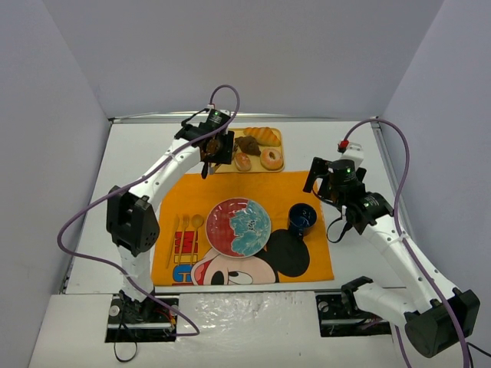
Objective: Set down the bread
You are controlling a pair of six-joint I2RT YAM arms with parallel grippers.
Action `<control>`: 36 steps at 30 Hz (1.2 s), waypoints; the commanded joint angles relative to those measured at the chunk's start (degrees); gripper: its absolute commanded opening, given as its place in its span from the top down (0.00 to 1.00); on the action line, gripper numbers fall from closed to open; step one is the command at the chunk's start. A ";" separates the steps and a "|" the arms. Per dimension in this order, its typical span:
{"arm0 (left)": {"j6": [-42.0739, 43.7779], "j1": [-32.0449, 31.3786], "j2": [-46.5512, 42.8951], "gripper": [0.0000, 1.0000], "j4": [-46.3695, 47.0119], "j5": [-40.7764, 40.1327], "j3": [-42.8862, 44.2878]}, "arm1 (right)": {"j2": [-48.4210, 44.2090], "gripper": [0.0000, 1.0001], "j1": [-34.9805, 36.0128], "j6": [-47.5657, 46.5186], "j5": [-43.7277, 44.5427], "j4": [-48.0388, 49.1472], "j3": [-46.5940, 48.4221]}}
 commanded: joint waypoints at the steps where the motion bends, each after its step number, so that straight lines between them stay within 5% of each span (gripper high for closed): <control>1: 2.55 0.08 0.76 0.51 -0.51 -2.00 6.52 | -1.84 0.00 -0.57 -0.43 0.85 0.93 1.11; 36: 5.48 0.78 7.33 0.51 1.57 -4.42 8.09 | -2.44 0.00 -1.38 -0.95 0.48 0.67 -0.17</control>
